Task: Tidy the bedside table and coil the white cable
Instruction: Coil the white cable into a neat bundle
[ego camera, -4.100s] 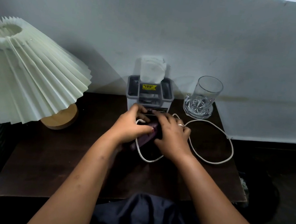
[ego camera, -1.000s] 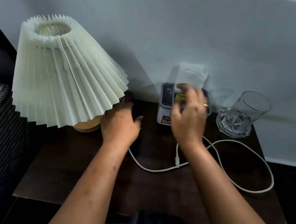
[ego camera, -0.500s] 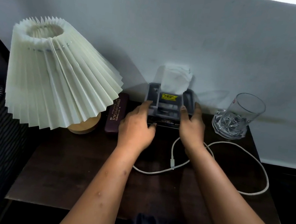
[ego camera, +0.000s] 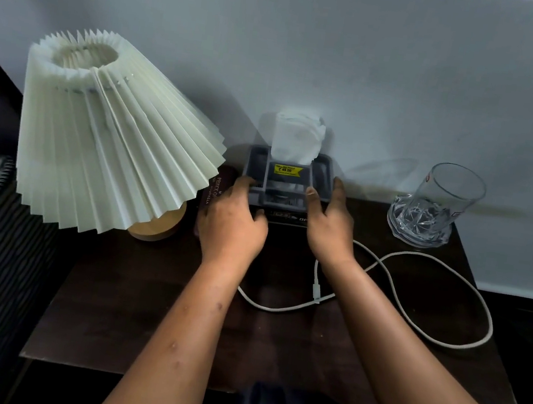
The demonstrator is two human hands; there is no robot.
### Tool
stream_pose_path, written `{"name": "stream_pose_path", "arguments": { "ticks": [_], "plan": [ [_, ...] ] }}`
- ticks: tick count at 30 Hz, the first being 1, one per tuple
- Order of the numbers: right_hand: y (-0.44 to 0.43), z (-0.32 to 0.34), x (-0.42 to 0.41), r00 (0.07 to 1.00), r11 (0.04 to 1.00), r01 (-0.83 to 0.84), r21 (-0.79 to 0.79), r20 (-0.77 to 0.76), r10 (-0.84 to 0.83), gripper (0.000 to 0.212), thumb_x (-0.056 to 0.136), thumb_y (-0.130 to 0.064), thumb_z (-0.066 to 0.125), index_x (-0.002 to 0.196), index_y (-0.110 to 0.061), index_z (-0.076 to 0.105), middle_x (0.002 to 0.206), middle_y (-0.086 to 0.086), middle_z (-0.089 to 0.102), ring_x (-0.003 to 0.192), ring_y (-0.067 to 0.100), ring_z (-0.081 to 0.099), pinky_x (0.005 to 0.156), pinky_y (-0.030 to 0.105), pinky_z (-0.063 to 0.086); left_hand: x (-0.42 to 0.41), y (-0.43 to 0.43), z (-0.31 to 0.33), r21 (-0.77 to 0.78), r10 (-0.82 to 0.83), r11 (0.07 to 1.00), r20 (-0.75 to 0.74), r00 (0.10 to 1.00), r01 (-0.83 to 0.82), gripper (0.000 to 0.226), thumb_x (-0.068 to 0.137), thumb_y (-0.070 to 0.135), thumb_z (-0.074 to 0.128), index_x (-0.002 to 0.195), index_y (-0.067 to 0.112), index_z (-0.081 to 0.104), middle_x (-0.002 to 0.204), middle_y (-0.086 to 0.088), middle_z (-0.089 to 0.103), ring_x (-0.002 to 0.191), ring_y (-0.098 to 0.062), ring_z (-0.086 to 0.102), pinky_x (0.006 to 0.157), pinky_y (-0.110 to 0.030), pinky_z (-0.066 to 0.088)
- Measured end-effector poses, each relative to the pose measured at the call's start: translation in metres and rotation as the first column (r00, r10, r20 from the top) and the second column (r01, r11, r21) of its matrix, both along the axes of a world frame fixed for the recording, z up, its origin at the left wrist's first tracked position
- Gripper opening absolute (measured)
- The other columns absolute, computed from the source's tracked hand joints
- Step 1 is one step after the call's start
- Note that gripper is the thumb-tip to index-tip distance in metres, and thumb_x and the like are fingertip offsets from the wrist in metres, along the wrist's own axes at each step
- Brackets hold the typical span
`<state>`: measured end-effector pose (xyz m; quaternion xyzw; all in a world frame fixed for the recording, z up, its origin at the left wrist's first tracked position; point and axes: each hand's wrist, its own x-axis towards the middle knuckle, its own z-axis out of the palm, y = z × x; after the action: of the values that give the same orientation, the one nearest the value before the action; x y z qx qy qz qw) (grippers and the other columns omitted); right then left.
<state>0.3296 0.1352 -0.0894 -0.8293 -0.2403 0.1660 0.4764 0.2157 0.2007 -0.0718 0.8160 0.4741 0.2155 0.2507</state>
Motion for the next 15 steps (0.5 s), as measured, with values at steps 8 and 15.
{"name": "stream_pose_path", "arguments": {
  "ticks": [8,15],
  "plan": [
    [-0.002,0.000,0.003,0.999,1.000,-0.030,-0.009,-0.040,0.030,0.064,0.096,-0.039,0.043,0.149,-0.014,0.018,0.150,0.014,0.035,0.138,0.028,0.033,0.107,0.028,0.029,-0.002,0.002,0.000,0.015,-0.022,1.000,-0.021,1.000,0.022,0.053,0.077,0.012,0.055,0.128,0.025,0.046,0.118,-0.008,0.062,0.111,-0.034,0.055,0.092,-0.044,0.045],
    [-0.015,0.004,-0.011,0.975,0.976,0.173,0.133,0.120,-0.189,0.026,0.089,-0.019,0.057,0.111,-0.008,0.049,0.115,0.017,0.052,0.104,0.034,0.054,0.087,0.034,0.039,-0.010,0.016,-0.006,-0.115,0.049,0.992,0.058,0.997,-0.042,0.045,0.074,0.005,0.048,0.117,0.020,0.042,0.112,-0.008,0.063,0.104,-0.034,0.057,0.082,-0.041,0.048]
  ]
}}
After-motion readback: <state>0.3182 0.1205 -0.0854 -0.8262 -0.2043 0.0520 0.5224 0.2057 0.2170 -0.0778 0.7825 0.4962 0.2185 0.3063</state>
